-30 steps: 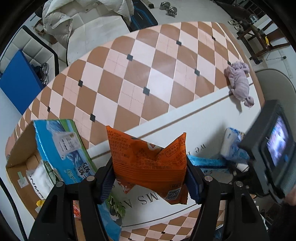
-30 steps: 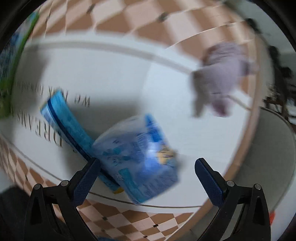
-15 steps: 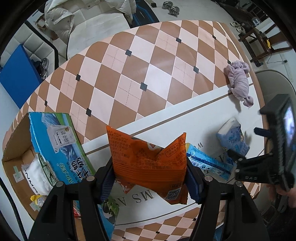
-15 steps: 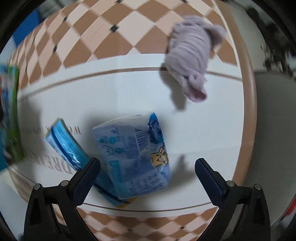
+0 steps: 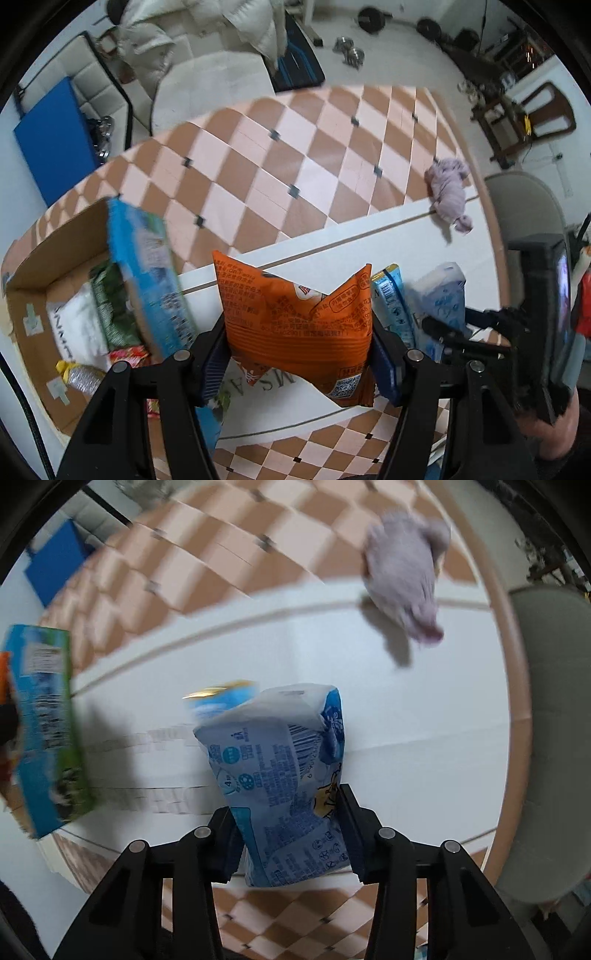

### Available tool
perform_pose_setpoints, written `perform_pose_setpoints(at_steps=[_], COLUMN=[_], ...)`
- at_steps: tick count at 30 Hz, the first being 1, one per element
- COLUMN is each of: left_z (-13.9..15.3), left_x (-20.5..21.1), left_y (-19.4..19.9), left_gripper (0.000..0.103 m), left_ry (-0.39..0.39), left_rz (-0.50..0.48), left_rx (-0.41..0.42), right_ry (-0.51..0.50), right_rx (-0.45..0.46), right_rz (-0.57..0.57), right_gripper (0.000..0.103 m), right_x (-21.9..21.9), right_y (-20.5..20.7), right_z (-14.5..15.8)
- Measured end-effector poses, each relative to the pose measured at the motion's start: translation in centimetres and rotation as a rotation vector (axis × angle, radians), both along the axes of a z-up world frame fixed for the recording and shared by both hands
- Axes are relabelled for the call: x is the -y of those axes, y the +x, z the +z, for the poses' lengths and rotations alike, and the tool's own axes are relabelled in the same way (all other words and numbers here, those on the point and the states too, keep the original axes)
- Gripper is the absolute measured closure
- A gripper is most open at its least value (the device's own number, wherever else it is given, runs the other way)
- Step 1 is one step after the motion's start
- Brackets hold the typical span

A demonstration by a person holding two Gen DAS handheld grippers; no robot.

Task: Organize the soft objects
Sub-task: 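Carry the orange bag and blue packet into the box and open both tools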

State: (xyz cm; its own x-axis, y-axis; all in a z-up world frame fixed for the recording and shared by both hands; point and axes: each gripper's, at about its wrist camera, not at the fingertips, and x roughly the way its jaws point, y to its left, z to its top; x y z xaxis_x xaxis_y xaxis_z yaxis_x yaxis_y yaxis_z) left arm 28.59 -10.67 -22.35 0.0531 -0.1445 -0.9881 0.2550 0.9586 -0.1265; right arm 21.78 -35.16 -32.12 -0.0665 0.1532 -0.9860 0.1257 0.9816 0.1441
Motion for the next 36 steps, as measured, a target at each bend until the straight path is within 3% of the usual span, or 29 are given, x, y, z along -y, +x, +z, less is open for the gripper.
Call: perform_pose_setpoints(at_steps=[3,8,9,13,18,24,33,36], left_z=[2.6,5.9,6.3,6.3,3.6,-1.0,-6.5,-7.7], left_x=[-3.2,-10.8,-12.9,-20.6,-29.2,-35.1,-37.2,-37.4], left_y=[-1.0,-1.8,-1.8,-1.4,0.1,3.0,5.7,6.1], left_gripper=[0.040,0.040,0.040,0.040,0.040,0.040,0.040,0.035], left_ry=[-0.027,0.008,0.019,0.080,0.134,0.172,0.220,0.204], left_rz=[0.051,0.158,0.189,0.305,0.418,0.457,0.420,0.424], left_rx=[0.041,0.115,0.122,0.126,0.081,-0.004,-0.107,-0.149], right_ry=[0.058,0.146,0.157,0.183,0.131,0.019,-0.094,-0.115], right_rx=[0.087,0.176,0.182,0.197,0.176,0.123,0.063,0.043], right_rz=[0.015,0.081,0.097,0.133,0.151,0.154,0.139,0.147], right_gripper=[0.056,0.056,0.056,0.056,0.056,0.056,0.055,0.053], right_x=[-2.6,-13.5,-17.4,-25.7,-33.2,-38.5,-40.5,-40.6], right_y=[-0.2,2.4,3.4,5.7,9.0,12.3,15.0,15.5], right_z=[5.3,11.2,10.5,11.3,8.8,4.8,-0.2,-1.4])
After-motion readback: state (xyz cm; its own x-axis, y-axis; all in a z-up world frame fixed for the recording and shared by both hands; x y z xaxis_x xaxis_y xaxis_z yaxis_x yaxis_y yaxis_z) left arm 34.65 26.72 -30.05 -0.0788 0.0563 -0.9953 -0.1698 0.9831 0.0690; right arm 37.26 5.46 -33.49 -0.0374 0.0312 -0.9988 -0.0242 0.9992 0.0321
